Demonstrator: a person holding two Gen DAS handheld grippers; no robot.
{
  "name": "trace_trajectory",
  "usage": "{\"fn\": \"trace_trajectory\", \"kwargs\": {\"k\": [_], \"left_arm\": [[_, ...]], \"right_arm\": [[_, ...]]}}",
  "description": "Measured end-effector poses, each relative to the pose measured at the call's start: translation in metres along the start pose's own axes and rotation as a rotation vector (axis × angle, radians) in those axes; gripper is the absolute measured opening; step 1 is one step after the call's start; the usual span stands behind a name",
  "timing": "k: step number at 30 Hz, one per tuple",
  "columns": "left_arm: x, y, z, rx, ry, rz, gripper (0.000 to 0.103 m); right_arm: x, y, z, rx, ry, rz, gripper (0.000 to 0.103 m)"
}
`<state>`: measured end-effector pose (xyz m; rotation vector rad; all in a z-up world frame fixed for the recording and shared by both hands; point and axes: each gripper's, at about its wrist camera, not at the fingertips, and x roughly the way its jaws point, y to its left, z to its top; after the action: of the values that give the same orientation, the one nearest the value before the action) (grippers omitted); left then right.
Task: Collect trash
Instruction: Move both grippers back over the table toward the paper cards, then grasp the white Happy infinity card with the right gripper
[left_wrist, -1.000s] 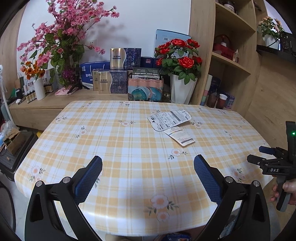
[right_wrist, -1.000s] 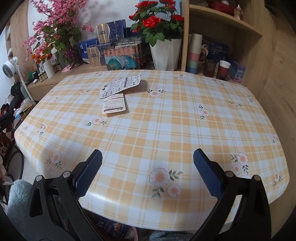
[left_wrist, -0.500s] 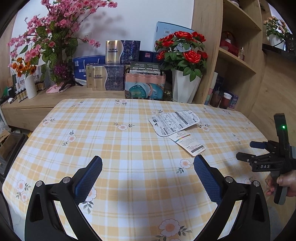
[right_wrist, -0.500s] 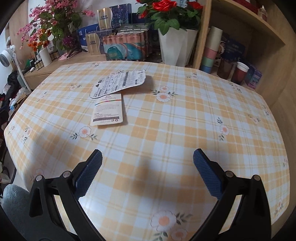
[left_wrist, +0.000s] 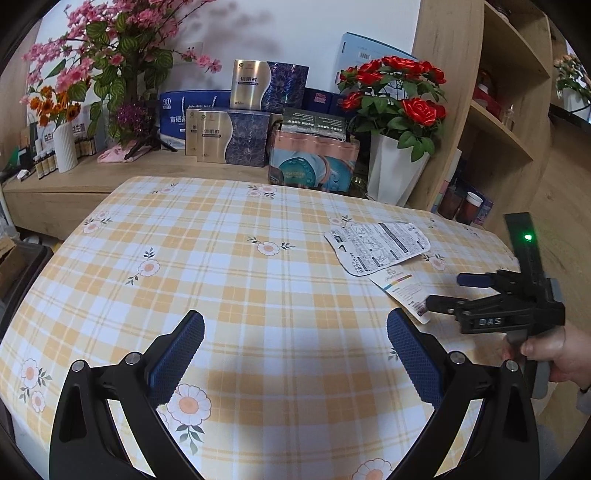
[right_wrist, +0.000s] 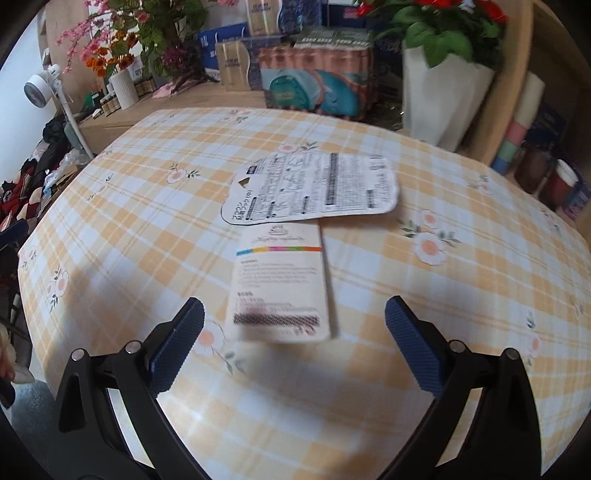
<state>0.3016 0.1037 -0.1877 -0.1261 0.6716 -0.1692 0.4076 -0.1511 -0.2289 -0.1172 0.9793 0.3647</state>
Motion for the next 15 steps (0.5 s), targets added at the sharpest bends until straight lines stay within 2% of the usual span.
{"fn": "trace_trajectory", "kwargs": {"k": [7,9,11,13,15], "left_arm": [[0.009,0.008,0.002,-0.022,0.011,0.001,0.097],[0.012,0.008,0.002,-0.023,0.015,0.002,0.097],[0.014,0.007,0.002,-0.024,0.019,0.001,0.097],[0.016,0.006,0.003,-0.019,0.022,-0.002,0.097],[0.018,0.003,0.004,-0.007,0.026,-0.003,0.097]], "right_arm": [[0.044,0.003,0.018,0.039,0.090,-0.012,0.096],[0.052,0.002,0.019,0.042,0.119,-0.030,0.093],[0.051,0.003,0.018,0.017,0.112,-0.038,0.090],[0.045,0.008,0.016,-0.020,0.101,-0.036,0.069],[0.041,0.010,0.011,-0.029,0.118,-0.019,0.069]]}}
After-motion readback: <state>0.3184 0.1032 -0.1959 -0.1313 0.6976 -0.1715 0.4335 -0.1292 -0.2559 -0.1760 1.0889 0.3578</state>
